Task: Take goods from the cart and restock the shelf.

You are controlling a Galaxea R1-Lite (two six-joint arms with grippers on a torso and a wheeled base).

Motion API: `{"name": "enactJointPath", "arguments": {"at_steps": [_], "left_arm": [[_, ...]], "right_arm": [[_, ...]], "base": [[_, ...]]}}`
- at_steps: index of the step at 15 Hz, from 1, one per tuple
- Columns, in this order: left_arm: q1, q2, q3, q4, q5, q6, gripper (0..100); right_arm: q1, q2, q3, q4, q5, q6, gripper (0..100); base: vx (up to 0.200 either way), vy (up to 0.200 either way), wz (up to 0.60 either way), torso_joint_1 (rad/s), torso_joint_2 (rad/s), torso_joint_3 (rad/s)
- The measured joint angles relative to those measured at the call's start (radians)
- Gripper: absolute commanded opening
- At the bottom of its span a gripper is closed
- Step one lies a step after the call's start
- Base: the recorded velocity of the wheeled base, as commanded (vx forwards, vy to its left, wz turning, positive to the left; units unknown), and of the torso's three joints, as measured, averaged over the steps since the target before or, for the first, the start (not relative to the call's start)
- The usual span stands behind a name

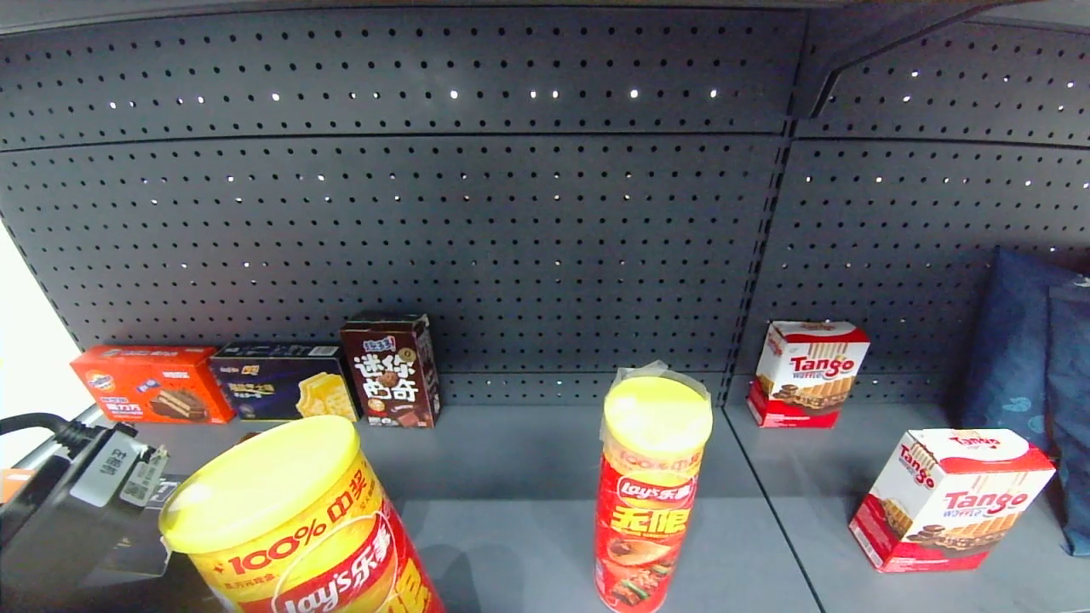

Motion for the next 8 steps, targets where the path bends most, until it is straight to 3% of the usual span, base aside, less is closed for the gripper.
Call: {"name": "enactJointPath", "arguments": {"at_steps": [4,8], "left_arm": [[-0.004,-0.001,-0.004,0.000,0.000,0.000,0],[-0.005,-0.002,-0.003,-0.001,0.000,0.000,0]], "right_arm": [[0.033,-0.276,-0.013,0.277,0.116,-0.047,100],[0.056,-0.393,-0.024,0.295,0.134,-0.048,100]], "base": [[0.000,0.000,0.00,0.000,0.00,0.000],[0.000,0.000,0.00,0.000,0.00,0.000]]}}
